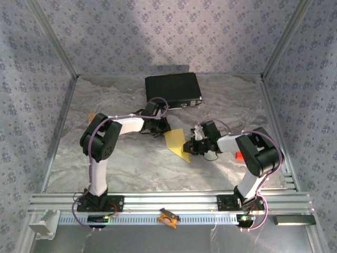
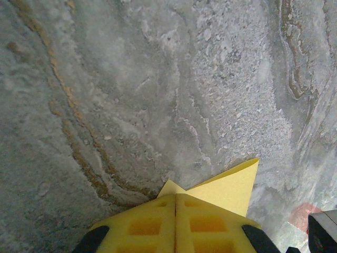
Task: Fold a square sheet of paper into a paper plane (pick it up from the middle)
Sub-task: Fourth fold the wing at the center of the table.
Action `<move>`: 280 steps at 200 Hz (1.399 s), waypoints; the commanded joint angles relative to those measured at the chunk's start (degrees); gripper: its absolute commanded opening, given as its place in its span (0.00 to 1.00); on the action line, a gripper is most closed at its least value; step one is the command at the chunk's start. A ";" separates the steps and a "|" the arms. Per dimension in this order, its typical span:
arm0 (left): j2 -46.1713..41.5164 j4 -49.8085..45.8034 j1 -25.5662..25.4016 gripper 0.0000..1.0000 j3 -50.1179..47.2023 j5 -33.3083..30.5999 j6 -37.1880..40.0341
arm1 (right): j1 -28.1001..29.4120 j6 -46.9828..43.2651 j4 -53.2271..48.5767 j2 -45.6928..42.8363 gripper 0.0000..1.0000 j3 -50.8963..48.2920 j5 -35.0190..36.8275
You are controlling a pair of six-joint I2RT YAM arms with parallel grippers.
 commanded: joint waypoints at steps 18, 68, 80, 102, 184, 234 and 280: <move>-0.27 -2.53 2.61 0.09 0.66 -9.13 1.85 | 0.04 -1.18 -10.44 1.87 0.00 -3.33 1.75; -0.78 -0.70 1.75 0.11 1.57 -9.47 2.23 | -0.06 -1.40 -10.50 2.17 0.00 -3.16 1.90; -0.72 -1.81 0.99 0.11 2.18 -10.08 2.71 | -0.03 -1.40 -10.59 2.30 0.00 -3.16 1.84; -1.99 -2.04 0.17 0.11 1.64 -10.87 2.58 | -0.05 -1.55 -10.68 2.22 0.00 -3.12 1.77; -12.67 -0.87 -3.40 0.16 -3.93 -11.53 4.87 | -0.09 -1.51 -10.76 1.91 0.00 -3.09 1.57; -7.65 9.62 -5.43 0.14 -7.27 2.57 4.79 | -0.13 -1.58 -10.94 1.80 0.00 -2.96 1.75; -2.52 10.80 -5.53 0.12 -6.04 4.73 5.01 | -0.27 -1.32 -10.83 1.30 0.00 -3.01 1.66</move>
